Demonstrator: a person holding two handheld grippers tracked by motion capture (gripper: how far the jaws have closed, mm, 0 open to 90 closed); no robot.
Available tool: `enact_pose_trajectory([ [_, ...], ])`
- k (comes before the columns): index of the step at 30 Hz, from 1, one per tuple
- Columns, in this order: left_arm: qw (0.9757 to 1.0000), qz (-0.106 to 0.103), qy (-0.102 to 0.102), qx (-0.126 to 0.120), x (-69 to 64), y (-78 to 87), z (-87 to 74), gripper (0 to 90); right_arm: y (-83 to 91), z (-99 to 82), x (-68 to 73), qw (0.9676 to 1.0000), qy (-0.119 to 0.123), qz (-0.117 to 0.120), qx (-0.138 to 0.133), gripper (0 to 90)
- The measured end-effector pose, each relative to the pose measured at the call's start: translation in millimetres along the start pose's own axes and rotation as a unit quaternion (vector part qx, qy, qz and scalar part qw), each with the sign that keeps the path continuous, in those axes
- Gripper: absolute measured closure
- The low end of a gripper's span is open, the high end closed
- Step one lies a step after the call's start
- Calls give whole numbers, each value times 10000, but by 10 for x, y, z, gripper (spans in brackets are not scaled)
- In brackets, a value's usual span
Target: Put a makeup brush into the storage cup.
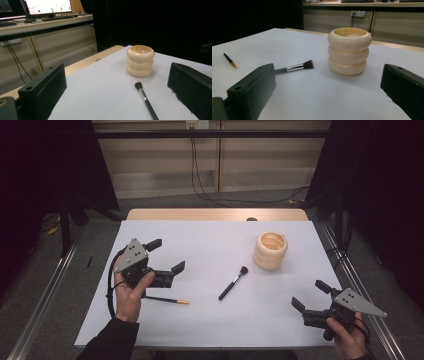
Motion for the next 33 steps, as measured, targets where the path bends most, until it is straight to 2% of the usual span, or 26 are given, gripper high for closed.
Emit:
enact_pose_trajectory([
  [8, 9998, -32, 119, 138, 79, -114, -44, 18, 5, -2, -12, 10000, -11, -3, 21, 0],
  [11, 9995, -76, -20, 318, 94, -125, -78, 18, 5, -4, -10, 10000, -10, 7, 26, 0],
  [13, 9991, -203, -49, 377, 88, -132, -99, 15, 4, -5, -11, 10000, -14, -6, 28, 0],
  [17, 9983, -222, -37, 536, 100, -142, -125, 7, 1, -8, -7, 10000, -47, -15, 40, 0],
  [18, 9976, -230, -14, 660, 106, -143, -142, 7, 1, -10, -4, 10000, -36, -2, 49, 0],
  [23, 9958, -342, -10, 849, 116, -143, -175, 8, 2, -10, -6, 10000, -30, -9, 49, 0],
  [24, 9947, -406, -7, 945, 118, -144, -198, 9, 0, -11, -14, 10000, -19, -36, 46, 0],
  [26, 9931, -385, -49, 1103, 119, -144, -233, 10, 1, -12, -15, 10000, -16, -44, 52, 0],
  [30, 9902, -552, -120, 1277, 90, -171, -284, 11, 3, -14, -14, 10000, -7, -36, 62, 0],
  [33, 9871, -541, -232, 1487, 94, -181, -321, 14, 2, -14, -12, 10000, 15, -28, 60, 0],
])
Point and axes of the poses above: each handheld gripper's, and its own axes: y roughly backward along the jaws, z roughly out of its top, x roughly to its left, the point moved 7 cm from there along -y, roughly forward along the jaws, and after that the axes turned 13 degrees about -y, right-handed, at the moved point
